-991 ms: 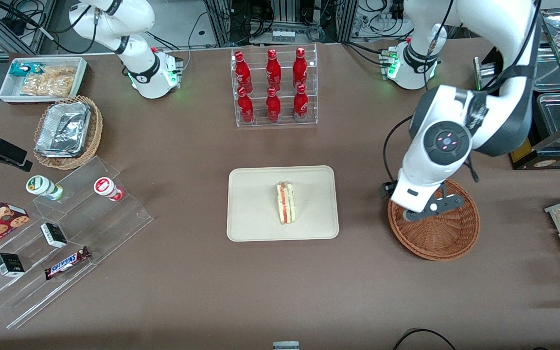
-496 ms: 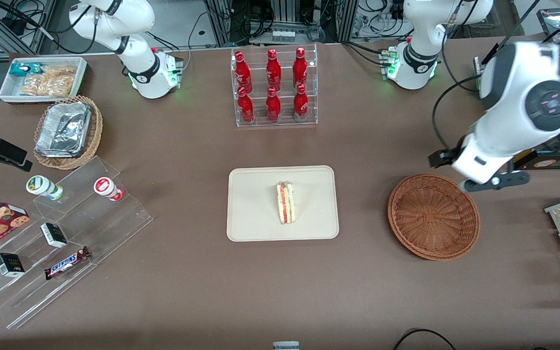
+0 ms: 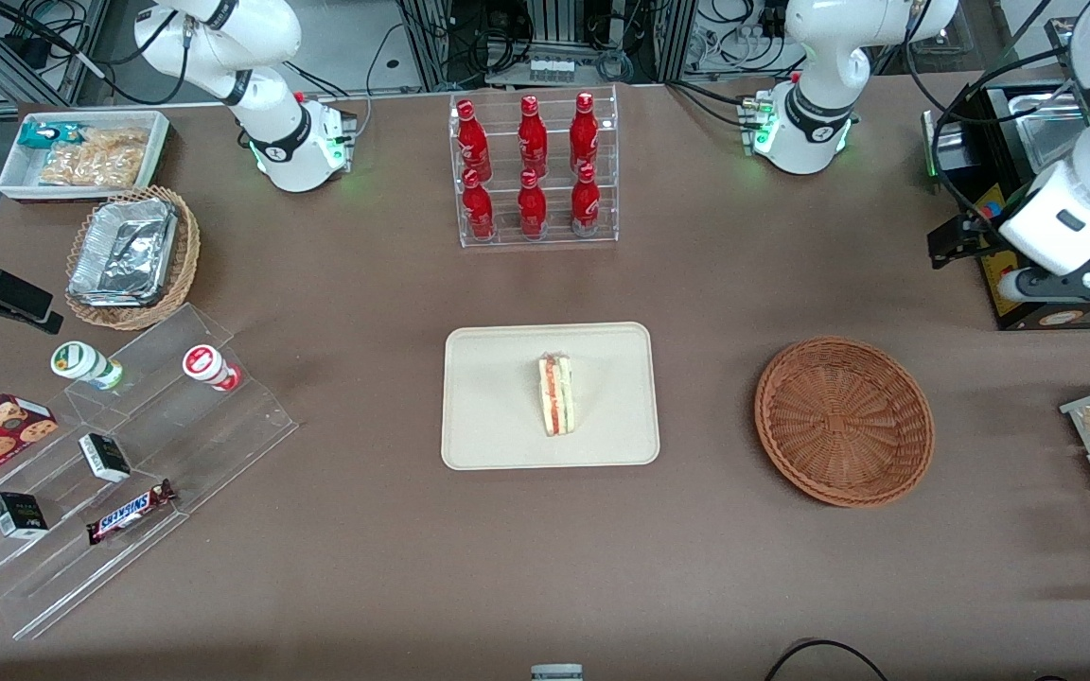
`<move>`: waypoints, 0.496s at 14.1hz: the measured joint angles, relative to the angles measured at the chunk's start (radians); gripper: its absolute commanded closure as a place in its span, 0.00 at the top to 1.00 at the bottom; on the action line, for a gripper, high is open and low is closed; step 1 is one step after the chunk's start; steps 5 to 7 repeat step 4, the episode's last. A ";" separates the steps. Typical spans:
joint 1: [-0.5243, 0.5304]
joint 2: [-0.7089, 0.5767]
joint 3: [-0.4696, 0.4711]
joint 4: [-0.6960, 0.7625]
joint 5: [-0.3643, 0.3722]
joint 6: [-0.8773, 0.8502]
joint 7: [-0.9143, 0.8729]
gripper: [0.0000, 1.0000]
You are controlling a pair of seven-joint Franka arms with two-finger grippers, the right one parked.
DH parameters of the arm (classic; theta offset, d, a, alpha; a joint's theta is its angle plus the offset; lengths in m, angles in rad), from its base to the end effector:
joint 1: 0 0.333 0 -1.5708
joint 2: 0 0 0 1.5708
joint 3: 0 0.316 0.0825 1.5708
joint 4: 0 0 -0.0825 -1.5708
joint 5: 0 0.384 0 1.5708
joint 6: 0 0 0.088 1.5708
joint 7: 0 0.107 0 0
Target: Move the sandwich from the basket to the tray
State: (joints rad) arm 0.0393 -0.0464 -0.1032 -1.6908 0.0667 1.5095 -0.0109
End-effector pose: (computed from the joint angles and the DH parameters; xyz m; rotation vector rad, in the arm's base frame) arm 0.5290 -0.0275 0.5888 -3.0573 0.0810 0.2028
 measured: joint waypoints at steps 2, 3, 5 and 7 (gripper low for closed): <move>0.002 0.000 0.007 0.011 -0.044 0.006 0.001 1.00; 0.003 0.001 0.012 0.016 -0.067 0.008 0.001 1.00; 0.003 0.002 0.016 0.022 -0.080 0.009 0.001 1.00; 0.003 0.002 0.016 0.022 -0.080 0.009 0.001 1.00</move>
